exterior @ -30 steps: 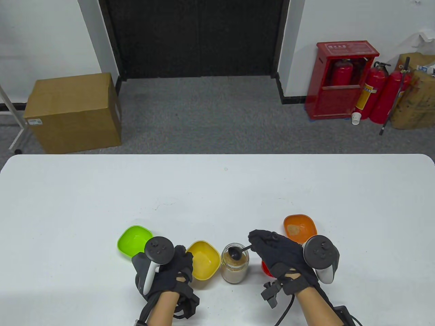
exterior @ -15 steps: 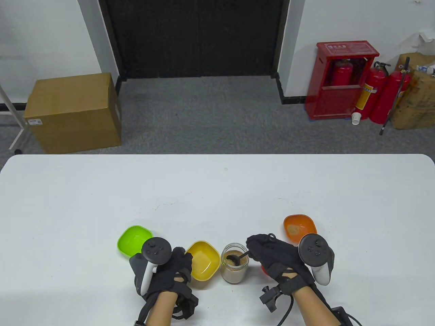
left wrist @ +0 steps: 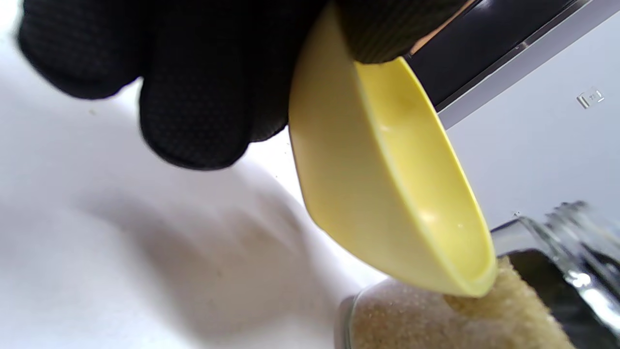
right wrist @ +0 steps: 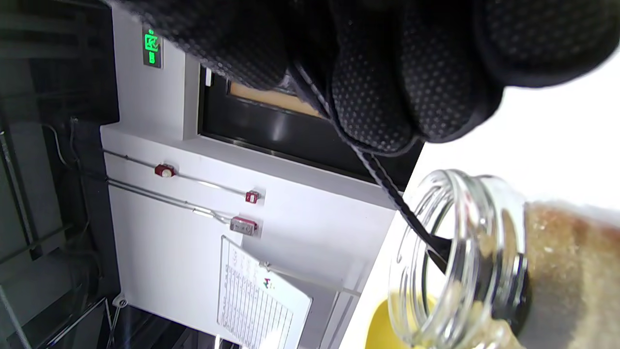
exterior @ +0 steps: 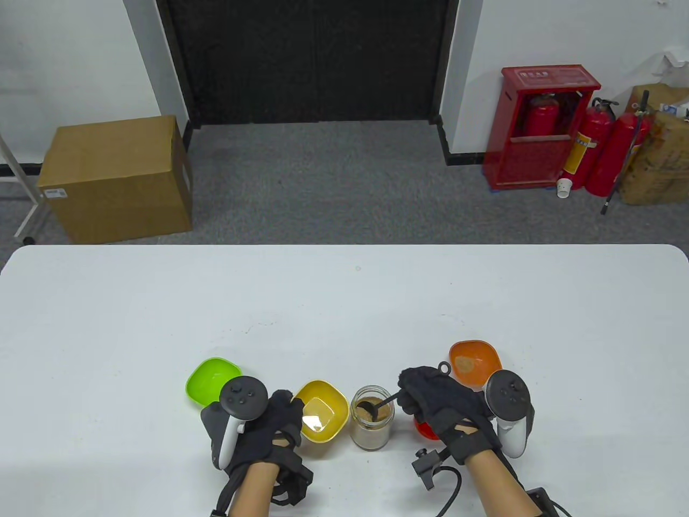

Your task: Scoop brown sugar granules from jar into dishes

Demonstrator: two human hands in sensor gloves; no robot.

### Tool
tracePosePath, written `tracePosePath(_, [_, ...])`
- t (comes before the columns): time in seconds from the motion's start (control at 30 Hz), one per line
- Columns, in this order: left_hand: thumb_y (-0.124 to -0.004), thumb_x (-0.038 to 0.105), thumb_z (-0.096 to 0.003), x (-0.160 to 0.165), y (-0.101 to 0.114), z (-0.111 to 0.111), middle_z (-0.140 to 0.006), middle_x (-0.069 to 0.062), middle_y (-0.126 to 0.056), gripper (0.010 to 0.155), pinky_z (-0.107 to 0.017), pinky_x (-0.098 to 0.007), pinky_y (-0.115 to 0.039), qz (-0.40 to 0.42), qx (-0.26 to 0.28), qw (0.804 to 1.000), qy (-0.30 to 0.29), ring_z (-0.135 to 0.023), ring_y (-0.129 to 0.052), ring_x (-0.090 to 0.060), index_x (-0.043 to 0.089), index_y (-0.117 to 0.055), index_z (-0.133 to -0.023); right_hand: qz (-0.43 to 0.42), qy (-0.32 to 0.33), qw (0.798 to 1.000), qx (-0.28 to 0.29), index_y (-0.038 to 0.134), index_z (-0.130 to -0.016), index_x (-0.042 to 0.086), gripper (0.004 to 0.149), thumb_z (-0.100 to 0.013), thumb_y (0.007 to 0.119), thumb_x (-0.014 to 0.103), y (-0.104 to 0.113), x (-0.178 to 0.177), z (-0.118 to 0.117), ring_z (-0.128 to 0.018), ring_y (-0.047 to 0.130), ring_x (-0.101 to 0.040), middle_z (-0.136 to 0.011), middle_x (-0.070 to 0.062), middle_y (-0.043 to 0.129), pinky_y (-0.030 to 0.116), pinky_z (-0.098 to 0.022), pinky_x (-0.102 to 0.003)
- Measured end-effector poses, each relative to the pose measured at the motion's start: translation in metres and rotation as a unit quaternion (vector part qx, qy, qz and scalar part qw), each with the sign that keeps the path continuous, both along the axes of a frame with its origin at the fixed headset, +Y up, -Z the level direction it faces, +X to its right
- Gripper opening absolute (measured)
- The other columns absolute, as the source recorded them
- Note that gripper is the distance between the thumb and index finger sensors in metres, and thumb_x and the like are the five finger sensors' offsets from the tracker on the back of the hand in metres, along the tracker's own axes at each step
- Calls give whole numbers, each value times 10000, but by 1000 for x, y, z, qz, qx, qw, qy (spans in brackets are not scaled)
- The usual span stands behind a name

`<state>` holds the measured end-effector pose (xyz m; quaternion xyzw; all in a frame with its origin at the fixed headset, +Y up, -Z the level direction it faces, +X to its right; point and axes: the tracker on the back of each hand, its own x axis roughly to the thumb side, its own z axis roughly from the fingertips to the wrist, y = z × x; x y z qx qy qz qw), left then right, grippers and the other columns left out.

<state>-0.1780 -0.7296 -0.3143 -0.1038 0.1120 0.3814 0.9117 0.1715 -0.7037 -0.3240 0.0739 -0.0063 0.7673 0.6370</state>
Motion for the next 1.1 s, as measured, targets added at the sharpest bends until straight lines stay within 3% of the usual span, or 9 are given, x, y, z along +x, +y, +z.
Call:
tracePosePath(0.7, [-773, 433, -566, -6, 3, 2, -755, -132, -1018, 535, -380, -498, -887, 35, 10, 999, 2, -461, -1113, -256, 72, -760, -961, -108, -37, 993, -5, 854, -809, -15, 442, -574, 761, 347, 4, 24, -6, -449, 932, -442, -631, -239, 1003, 835, -255, -567])
tracePosePath(1.1, [-775, 437, -567, -6, 3, 2, -746, -128, -1023, 529, -379, -498, -887, 50, 9, 999, -4, -452, -1114, -256, 74, -773, -951, -116, 23, 993, 2, 835, -846, -8, 450, -559, 793, 336, 0, -14, -6, -480, 932, -442, -677, -249, 990, 839, -276, -566])
